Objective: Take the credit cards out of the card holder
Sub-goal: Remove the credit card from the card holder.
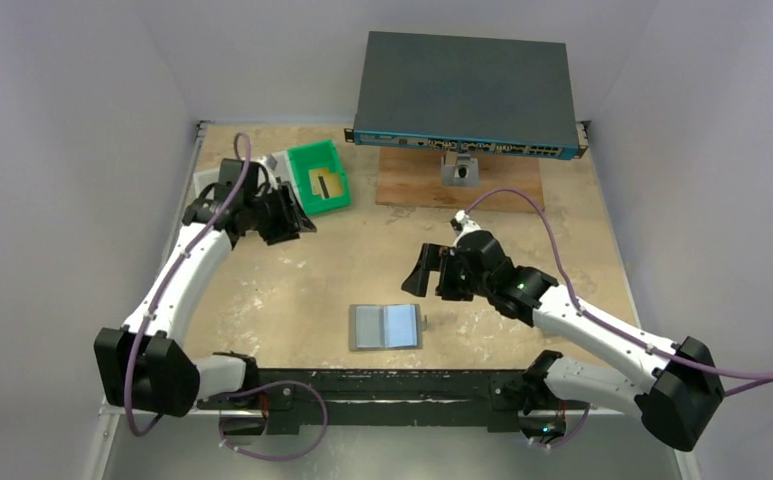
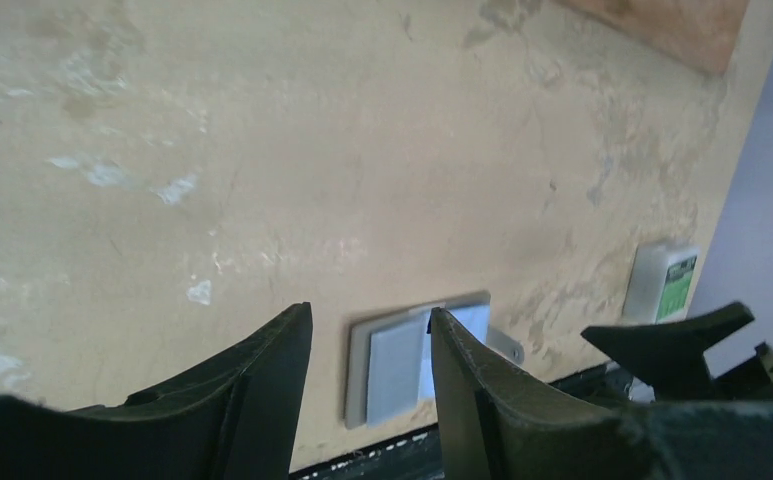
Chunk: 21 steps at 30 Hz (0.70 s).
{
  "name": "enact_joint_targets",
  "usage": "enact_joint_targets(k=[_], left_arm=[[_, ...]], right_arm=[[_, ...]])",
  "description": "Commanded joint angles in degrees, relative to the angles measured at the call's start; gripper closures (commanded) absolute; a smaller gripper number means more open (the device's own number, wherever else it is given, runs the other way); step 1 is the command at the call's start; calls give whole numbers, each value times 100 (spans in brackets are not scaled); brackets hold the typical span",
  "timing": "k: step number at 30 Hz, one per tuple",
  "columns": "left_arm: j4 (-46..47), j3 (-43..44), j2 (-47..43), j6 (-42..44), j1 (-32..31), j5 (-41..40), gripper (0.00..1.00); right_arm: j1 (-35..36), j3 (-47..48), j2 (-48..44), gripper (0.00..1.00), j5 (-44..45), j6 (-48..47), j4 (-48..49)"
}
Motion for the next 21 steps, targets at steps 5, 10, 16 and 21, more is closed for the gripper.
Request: enact_joint_targets(k=[5,10,16,21], left_arm=[[79,-958,-892,-247,-1139,4,53],[210,-1503,-1141,-524,-1891,-227,53],[495,-2228,-1447,-735,-2088,-147,52],[536,-2531,-1629,-723,-2102,-81,53]], right_arm=[[841,317,223,1,749,334,134],[1312,409,724,10,808,554,394],[1797,795,1600,20,938,638,479],[2098,1193,2420,28,1171,682,397]])
